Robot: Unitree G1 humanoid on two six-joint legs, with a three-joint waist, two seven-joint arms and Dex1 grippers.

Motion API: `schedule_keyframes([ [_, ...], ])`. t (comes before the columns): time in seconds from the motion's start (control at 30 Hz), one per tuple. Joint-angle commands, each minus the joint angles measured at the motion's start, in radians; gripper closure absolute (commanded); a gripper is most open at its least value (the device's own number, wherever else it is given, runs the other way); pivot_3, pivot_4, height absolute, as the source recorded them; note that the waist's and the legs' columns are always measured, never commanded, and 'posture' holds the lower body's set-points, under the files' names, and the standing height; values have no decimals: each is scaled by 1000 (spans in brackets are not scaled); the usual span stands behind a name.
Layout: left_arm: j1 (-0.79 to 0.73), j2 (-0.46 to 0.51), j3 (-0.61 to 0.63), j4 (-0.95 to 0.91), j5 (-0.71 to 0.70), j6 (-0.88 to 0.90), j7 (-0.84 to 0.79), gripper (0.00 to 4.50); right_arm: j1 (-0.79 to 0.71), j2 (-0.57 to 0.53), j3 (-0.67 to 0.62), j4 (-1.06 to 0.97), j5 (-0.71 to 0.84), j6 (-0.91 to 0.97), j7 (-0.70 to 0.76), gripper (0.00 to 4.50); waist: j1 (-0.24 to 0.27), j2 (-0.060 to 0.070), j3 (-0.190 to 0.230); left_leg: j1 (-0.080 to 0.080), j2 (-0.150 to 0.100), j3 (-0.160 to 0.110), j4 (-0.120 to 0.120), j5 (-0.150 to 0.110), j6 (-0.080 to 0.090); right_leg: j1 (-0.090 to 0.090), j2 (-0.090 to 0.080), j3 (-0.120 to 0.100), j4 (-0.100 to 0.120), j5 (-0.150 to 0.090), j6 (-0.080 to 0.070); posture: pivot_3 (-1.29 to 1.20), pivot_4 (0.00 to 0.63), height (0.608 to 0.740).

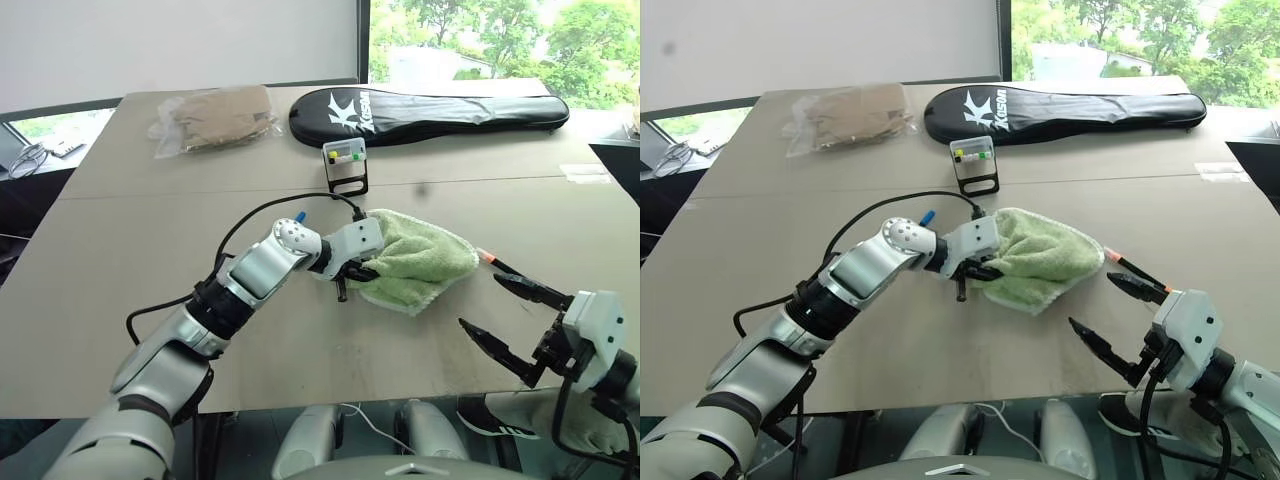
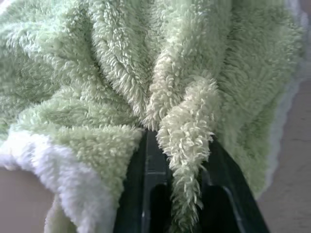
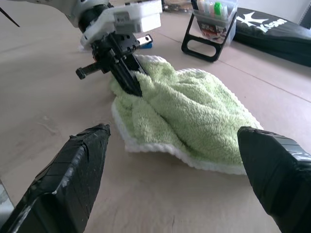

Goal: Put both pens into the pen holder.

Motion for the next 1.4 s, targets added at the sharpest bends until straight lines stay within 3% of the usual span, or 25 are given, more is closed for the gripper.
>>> schedule_keyframes([
  [0.03, 53, 24, 213, -168, -129, -24, -26, 4493, -36, 18, -13, -16, 32, -17, -26, 0, -6, -1, 1, -1, 0, 0, 0, 0, 0, -2, 0, 0, 1, 0, 0, 0, 150, 740],
  [0.1, 91, 56, 346, -270, -231, 22, -30, 4493, -68, 40, -40, -5, 110, 2, -47, 0, -9, -2, 2, -3, 1, 0, 0, 0, 0, -4, 0, 0, 1, 0, 0, 0, 150, 740],
  [0.17, 97, 77, 554, -356, -454, 193, 16, 4493, -92, 52, -73, 4, 213, 24, -57, 0, -6, -2, 3, -3, 1, 0, 0, 0, 0, -4, 0, 0, 0, 0, 0, 0, 150, 740],
  [0.3, 118, 181, 957, -342, -758, 435, 179, 4493, -114, 18, -57, 25, 227, 46, -30, 0, -7, -1, 3, -2, 1, 0, -1, 0, 0, -4, -1, 0, 0, 0, 0, 0, 150, 740],
  [0.37, 182, 221, 1118, -311, -799, 475, 250, 4493, -136, 5, -38, 32, 239, 61, -30, 0, -9, -1, 3, -2, 1, 0, -1, 0, 0, -3, -1, -1, 0, 0, 0, 0, 150, 740],
  [0.5, 378, 311, 1293, -182, -671, 410, 303, 4493, -211, -26, 1, 37, 273, 110, -41, 0, -21, -1, 3, 0, 1, 0, -2, 0, 0, -3, -1, 1, 0, 0, 0, 0, 150, 740],
  [0.67, 517, 364, 1172, -70, -395, 225, 384, 4493, -293, -69, 32, 88, 276, 154, -26, 0, -1, -3, 4, -1, 0, -1, -2, 0, 0, -3, -2, -1, -1, 0, 0, 0, 150, 740],
  [0.73, 551, 354, 1128, -70, -366, 209, 369, 3538, -317, -73, 47, 105, 267, 163, -31, 0, 8, -6, 4, -2, 0, -1, -1, 0, 0, -3, -2, -1, -2, 0, 0, 0, 150, 740],
  [0.83, 597, 351, 1083, -84, -347, 260, 377, 2550, -331, -78, 58, 112, 251, 183, -58, 0, 12, -6, 4, -2, 0, -1, -2, 0, 0, -4, -2, -2, -2, 0, 0, 0, 150, 740],
  [1.0, 712, 436, 1061, -315, -489, 368, 162, 357, -311, -78, 66, 92, 225, 186, -66, 0, -1, -8, 5, -4, 0, -1, -3, 0, 0, -5, -2, -1, -2, 0, 0, 0, 150, 740],
  [1.1, 660, 481, 1042, -388, -545, 418, 137, 357, -303, -79, 81, 75, 206, 168, -52, 0, 1, -7, 5, -3, 1, -1, -3, 0, 0, -5, -2, -1, -2, 0, 0, 0, 150, 740],
  [1.17, 538, 486, 996, -397, -582, 478, 186, 357, -292, -82, 92, 67, 187, 153, -36, 0, 3, -6, 5, -3, 1, -1, -3, 0, 0, -4, -2, -1, -1, 0, 0, 0, 150, 740],
  [1.23, 364, 469, 875, -395, -562, 556, 277, 357, -276, -78, 96, 66, 170, 136, -27, 0, 7, -5, 5, -3, 0, -1, -3, 0, 0, -4, -2, -2, -1, 0, 0, 0, 150, 740],
  [1.3, 295, 506, 723, -398, -440, 554, 337, 357, -258, -69, 92, 68, 156, 117, -23, 0, 3, -6, 5, -3, 0, -2, -2, 0, 0, -3, -2, -3, -1, 0, 0, 0, 150, 740],
  [1.4, 186, 460, 656, -328, -396, 672, 439, 357, -236, -56, 87, 67, 145, 99, -26, 0, -15, -6, 5, -2, 0, 3, -3, 0, 0, -5, -1, 2, 0, 0, 0, 0, 150, 740],
])
